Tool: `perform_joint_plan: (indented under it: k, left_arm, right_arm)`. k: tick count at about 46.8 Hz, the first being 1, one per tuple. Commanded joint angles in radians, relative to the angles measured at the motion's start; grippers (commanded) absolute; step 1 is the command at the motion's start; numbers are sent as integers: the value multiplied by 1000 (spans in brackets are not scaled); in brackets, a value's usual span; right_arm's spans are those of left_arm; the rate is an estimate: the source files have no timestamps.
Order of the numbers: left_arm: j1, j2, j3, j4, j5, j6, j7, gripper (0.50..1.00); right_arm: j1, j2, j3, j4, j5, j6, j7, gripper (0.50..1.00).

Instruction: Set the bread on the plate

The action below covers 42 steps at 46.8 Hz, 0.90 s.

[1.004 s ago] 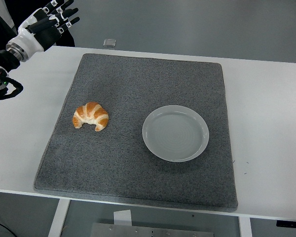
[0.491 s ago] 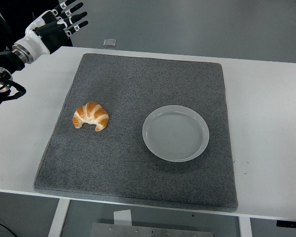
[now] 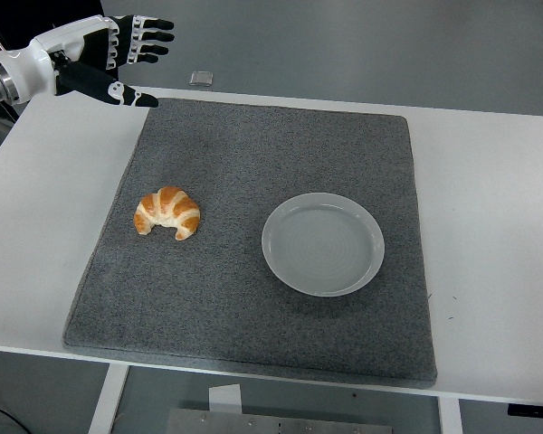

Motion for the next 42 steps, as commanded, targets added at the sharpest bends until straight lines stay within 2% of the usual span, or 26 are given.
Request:
perform_joint_plan:
  k: [1,7,14,21,30,37,42]
  left_arm:
    - [3,33,11,-50,106,-2,0,988]
    - [5,53,25,-73,324,-2,0,988]
    - [29,55,26,-75,460,-2,-1,986]
    - [35,64,52,-90,519,-7,-1,975]
    - [37,106,155,-190,525,4,0,966]
    - [49,83,198,-190,527,91,-1,956]
    - [71,43,227,-175,527,122,-3,956]
  right_arm:
    - [0,0,0,0,0,0,0,952]
    - [0,0,0,0,0,0,0,952]
    - [0,0,0,0,0,0,0,952]
    - [0,0,0,0,0,0,0,952]
    - [0,0,0,0,0,0,0,952]
    - [0,0,0,0,0,0,0,952]
    - [0,0,0,0,0,0,0,952]
